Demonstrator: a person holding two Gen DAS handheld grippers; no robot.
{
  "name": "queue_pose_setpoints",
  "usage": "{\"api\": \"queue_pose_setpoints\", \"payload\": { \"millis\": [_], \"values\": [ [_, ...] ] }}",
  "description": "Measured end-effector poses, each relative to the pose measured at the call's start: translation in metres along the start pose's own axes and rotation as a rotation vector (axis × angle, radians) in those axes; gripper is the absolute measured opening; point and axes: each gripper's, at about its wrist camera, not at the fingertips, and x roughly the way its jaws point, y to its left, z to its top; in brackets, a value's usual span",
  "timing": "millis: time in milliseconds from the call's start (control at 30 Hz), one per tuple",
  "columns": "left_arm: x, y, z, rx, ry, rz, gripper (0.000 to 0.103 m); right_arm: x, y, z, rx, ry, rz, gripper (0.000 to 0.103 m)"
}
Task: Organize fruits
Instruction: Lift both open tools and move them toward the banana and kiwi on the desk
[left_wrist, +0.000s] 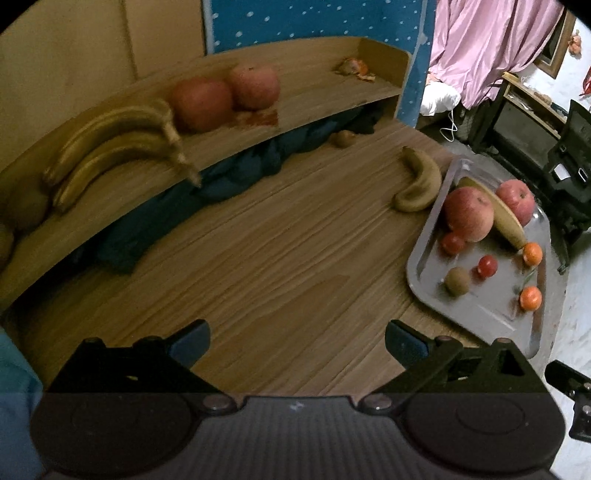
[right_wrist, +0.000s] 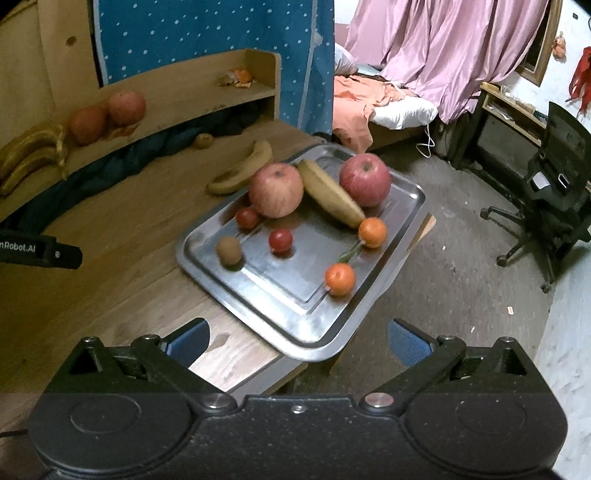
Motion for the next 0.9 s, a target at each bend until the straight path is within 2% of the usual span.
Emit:
{"api": "queue_pose_setpoints", "payload": {
  "millis": [200,500,733,900],
  "values": [
    [-0.003,0.015,-0.007,-0.025,0.001,-0.004,0.103,-0.005,0.018,-0.003,-0.033,0.010,0.012,0.102],
    [-0.001,0.030,-0.011,-0.097,0.007,0.021,0.103,0.000,0.035,0.014,-0.141,0.001,0.062,0.102],
    [0.009,0.042,-0.006,-0.181,0.023,0.118,0.103,0.029,0.047,0.044,-0.236,-0.011,0.152,0.102],
    [0.012,0.046,0.010,-0.244,0.027,0.212,0.103,0.059,0.049,0.082,-0.301,-0.025,0.230,0.102]
  ]
}}
